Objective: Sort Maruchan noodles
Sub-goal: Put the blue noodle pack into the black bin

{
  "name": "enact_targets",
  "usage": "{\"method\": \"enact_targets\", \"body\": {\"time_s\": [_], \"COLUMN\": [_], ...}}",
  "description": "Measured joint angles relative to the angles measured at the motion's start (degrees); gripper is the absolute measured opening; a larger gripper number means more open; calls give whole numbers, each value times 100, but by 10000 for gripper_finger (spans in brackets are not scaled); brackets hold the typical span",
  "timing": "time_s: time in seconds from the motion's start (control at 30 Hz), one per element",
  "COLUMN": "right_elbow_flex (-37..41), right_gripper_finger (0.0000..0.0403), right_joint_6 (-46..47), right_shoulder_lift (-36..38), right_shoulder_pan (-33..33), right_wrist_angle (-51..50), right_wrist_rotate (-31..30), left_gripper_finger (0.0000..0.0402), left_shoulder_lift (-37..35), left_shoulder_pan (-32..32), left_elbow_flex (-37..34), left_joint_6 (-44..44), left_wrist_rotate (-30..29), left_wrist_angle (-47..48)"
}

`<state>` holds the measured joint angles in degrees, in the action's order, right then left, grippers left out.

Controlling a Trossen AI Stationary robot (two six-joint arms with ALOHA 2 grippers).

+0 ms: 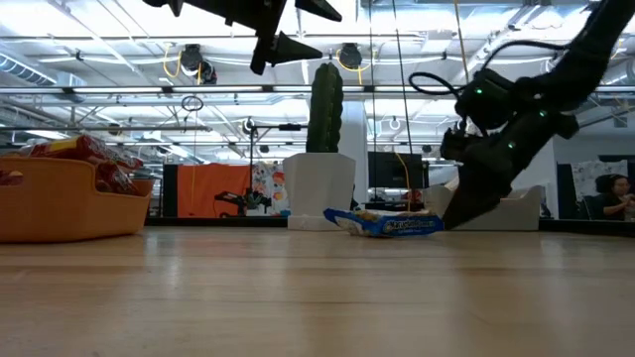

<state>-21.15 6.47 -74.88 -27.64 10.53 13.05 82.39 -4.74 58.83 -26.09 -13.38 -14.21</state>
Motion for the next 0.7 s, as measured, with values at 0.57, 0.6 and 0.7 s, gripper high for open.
{"method": "enact_targets", "body": {"time_s": [0.57, 0.6, 0.7], "right_elbow_flex": [1034, 1034, 1034], "right_gripper_finger": [169, 167, 164], "right_joint_6": [-655, -700, -733], "right_shoulder_lift": [-67, -127, -433], "right_shoulder_pan": [-2, -2, -2], "right_wrist_angle": [1995, 2100, 2466], "right_wrist_rotate": [-315, -315, -251], "left_gripper_finger": [317, 317, 317], "left_shoulder_lift": [0, 0, 0], "left_shoulder_pan": [-13, -13, -13], "left_elbow_flex": [-2, -2, -2], "left_joint_6": [-330, -319, -317], "left_wrist_rotate": [-4, -11, -63], "left_wrist_angle": [298, 300, 301]}}
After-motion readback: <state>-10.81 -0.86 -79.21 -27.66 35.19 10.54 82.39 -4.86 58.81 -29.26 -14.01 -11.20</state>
